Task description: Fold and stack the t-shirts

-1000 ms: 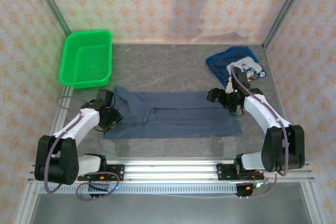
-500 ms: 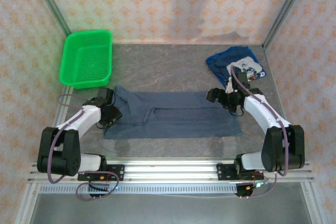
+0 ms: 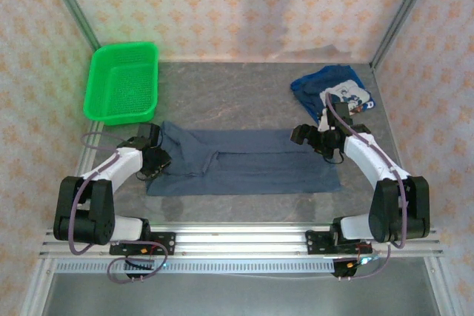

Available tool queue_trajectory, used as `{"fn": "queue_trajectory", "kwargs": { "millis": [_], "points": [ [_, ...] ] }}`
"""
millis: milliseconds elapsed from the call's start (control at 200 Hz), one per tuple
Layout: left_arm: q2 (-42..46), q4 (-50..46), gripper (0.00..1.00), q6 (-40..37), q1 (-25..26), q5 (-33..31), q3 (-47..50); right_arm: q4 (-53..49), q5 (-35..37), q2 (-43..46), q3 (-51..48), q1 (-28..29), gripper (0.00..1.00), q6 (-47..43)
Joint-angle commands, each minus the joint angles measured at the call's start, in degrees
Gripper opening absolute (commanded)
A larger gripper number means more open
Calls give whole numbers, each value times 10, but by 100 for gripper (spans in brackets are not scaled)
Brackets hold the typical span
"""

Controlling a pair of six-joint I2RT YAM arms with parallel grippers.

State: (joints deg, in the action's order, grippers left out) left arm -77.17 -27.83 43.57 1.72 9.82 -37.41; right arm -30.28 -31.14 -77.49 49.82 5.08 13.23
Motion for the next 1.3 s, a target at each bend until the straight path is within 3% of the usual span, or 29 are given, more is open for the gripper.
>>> {"fn": "queue_trajectory", "kwargs": {
  "millis": [0, 380, 771, 1061, 1156, 1296],
  "points": [
    [23, -13, 24, -5, -6, -12, -1, 12, -2, 5, -5, 0, 93, -4],
    [36, -30, 0, -10, -7, -9, -1, 14, -4, -9, 4, 0, 93, -2],
    [186, -142, 0, 9, -7, -13, 34, 20, 4, -25, 10, 0, 94, -1],
    [178, -133, 0, 33, -7, -33, 73, 23, 6, -51, 24, 0, 94, 2],
    [150, -119, 12, 31, -7, -20, 68, 11, 17, -60, 30, 0, 94, 0],
    [179, -165, 39, 35, -6, -61, 29, -1, 30, -54, 35, 0, 94, -2]
  ]
}}
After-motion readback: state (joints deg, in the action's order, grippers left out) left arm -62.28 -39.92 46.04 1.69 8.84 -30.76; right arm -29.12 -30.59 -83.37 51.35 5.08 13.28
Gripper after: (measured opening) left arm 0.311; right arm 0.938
